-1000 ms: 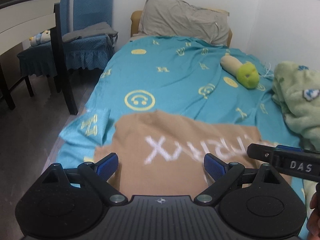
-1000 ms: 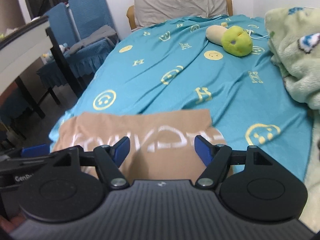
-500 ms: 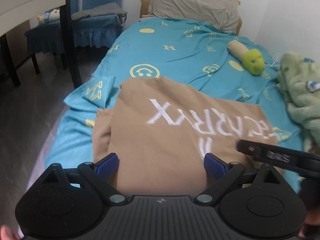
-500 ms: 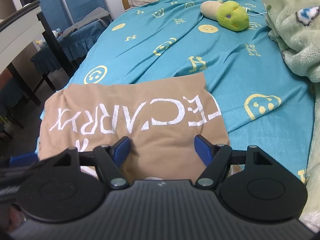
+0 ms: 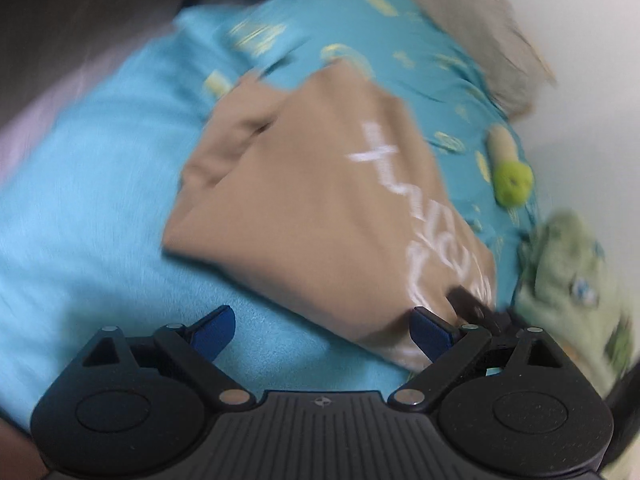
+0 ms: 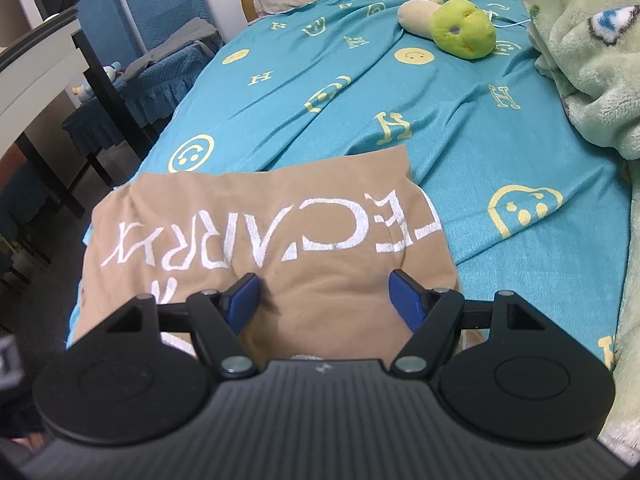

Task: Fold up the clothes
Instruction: 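Grasp the folded shirt with both tools and lift it off the sheet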

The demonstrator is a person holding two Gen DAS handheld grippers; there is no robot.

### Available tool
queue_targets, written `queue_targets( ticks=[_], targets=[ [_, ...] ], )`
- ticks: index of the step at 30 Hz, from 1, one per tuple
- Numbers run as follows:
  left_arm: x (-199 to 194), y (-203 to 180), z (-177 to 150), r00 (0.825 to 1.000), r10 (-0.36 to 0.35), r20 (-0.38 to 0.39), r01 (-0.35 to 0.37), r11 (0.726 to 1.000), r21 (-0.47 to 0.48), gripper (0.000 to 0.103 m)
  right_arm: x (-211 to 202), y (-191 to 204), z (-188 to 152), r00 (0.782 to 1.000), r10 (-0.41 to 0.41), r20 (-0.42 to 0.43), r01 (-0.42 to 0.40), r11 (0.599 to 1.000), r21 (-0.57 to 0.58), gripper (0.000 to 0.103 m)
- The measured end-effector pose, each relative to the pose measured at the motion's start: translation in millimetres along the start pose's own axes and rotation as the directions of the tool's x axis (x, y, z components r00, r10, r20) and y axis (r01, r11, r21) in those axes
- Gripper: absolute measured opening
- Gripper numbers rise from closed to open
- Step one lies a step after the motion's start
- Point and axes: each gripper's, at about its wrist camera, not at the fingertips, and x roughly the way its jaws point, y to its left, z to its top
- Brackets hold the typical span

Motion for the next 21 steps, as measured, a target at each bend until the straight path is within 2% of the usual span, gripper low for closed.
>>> queue_targets(
  ticks=[4, 6, 11, 12, 15, 17, 19, 21],
  targets=[
    [-2.1, 7.9, 8.5, 0.994, -0.049, 0.095, 0.057, 0.994, -0.089, 0.095, -1.1, -0.7, 0.3, 1.000, -0.001, 0.002, 0.001, 1.000, 0.008, 0.073],
    [-7.8, 10.8, 9.9, 0.985, -0.096, 0.141, 0.112, 0.987, -0.112, 0.092, -2.4, -2.0, 0.5, 1.000, -0.001, 0.007, 0.001, 1.000, 0.018, 0.073],
    [-24.8, 13.5, 9.6, 0.937, -0.245, 0.247, 0.281, 0.952, -0.122, 0.092, -3.1, -5.7, 1.7, 1.000, -0.008, 0.014, 0.007, 0.999, 0.043, 0.073],
    [-24.2, 14.1, 9.7, 0.937, -0.247, 0.248, 0.285, 0.950, -0.130, 0.092, -3.0, -6.2, 1.8, 1.000, -0.008, 0.014, 0.007, 0.999, 0.047, 0.074],
    [-12.8, 20.0, 11.1, 0.958, -0.196, 0.209, 0.235, 0.954, -0.186, 0.091, -2.0, -6.9, 2.1, 1.000, -0.004, 0.009, 0.004, 0.999, 0.053, 0.074],
    [-1.8, 29.8, 13.5, 0.969, -0.166, 0.181, 0.209, 0.946, -0.250, 0.083, -1.2, -6.3, 2.4, 1.000, -0.007, 0.008, 0.007, 0.999, 0.044, 0.074],
    [7.4, 38.8, 15.9, 0.972, -0.158, 0.172, 0.206, 0.927, -0.313, 0.073, -0.9, -5.6, 2.4, 1.000, -0.010, 0.008, 0.009, 0.999, 0.040, 0.074],
    [11.4, 42.6, 19.4, 0.971, -0.152, 0.183, 0.207, 0.918, -0.337, 0.064, -1.4, -5.7, 2.3, 1.000, -0.009, 0.010, 0.009, 0.999, 0.042, 0.074]
  ],
)
